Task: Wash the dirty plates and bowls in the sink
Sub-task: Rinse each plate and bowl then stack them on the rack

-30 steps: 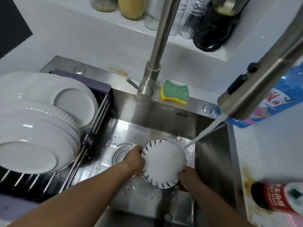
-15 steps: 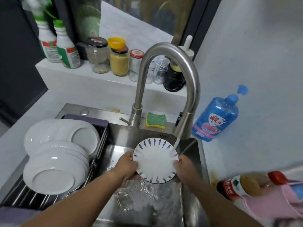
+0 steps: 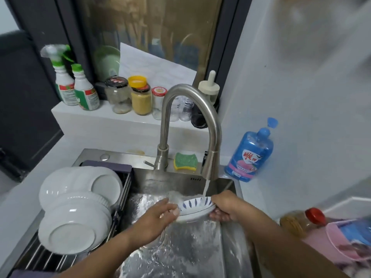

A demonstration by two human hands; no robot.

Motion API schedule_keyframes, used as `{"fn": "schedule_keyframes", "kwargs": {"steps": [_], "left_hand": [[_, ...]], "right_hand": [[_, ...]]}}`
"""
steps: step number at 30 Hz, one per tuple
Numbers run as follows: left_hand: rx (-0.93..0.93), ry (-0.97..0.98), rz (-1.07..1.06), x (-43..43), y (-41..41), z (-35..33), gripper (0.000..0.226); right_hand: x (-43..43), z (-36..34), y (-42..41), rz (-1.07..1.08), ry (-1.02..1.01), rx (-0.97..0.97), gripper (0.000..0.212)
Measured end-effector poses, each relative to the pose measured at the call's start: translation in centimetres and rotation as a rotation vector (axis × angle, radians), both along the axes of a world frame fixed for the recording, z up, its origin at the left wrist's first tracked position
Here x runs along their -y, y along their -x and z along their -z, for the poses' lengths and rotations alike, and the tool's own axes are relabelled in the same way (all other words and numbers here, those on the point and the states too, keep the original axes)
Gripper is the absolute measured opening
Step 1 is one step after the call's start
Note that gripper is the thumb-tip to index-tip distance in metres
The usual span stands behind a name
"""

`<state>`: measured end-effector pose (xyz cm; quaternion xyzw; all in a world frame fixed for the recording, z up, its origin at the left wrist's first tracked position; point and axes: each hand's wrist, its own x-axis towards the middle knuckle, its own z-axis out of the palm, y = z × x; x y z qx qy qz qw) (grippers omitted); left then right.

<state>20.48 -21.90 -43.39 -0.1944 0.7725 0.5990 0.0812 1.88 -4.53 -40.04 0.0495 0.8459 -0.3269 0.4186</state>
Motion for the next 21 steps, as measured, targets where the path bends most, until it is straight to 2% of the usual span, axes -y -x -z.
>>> {"fn": "schedule_keyframes", "kwargs": {"steps": [1, 3, 6, 8, 11, 13, 15, 17, 20, 21], "left_hand": [[-0.049, 0.038, 0.069, 0.2, -0.1, -0.2, 0.043], [-0.091, 0.174, 0.148, 0.4, 0.3, 0.1, 0.028], [-0.105, 0.289, 0.132, 0.6, 1.5, 0.3, 0.017], [-0.11, 0.201, 0.125, 0.4, 2.4, 0.0, 0.013], [-0.071, 0.021, 0.093, 0.2, 3.3, -0.6, 0.014], [-0.051, -0.089, 0.065, -0.2, 3.8, -1.0, 0.015], [-0.021, -0.177, 0.038, -0.8, 4.1, -1.5, 0.018], [-0.003, -0.259, 0.015, -1.3, 4.2, -1.7, 0.017], [0.005, -0.367, -0.038, -1.3, 3.9, -1.5, 0.005], [0.01, -0.406, -0.068, -1.1, 3.6, -1.3, 0.013]], "right_hand": [[0.2, -0.5, 0.2, 0.012, 0.006, 0.028, 0.026], [0.4, -1.3, 0.7, 0.034, 0.007, 0.072, 0.025], [0.8, -2.0, 1.2, 0.102, -0.027, 0.094, 0.032], [1.3, -1.6, 1.4, 0.144, -0.038, 0.056, 0.035], [2.3, -1.1, 1.0, 0.067, -0.056, -0.162, 0.032], [2.8, -0.8, 0.1, 0.045, -0.007, -0.263, 0.038], [3.6, -0.9, -1.9, -0.097, 0.041, -0.377, 0.05], [4.3, -0.3, -4.0, -0.329, 0.088, -0.582, 0.066], [4.7, 1.3, -4.7, -0.38, 0.184, -0.682, 0.043], [4.7, 1.4, -4.3, -0.355, 0.203, -0.673, 0.038]]}}
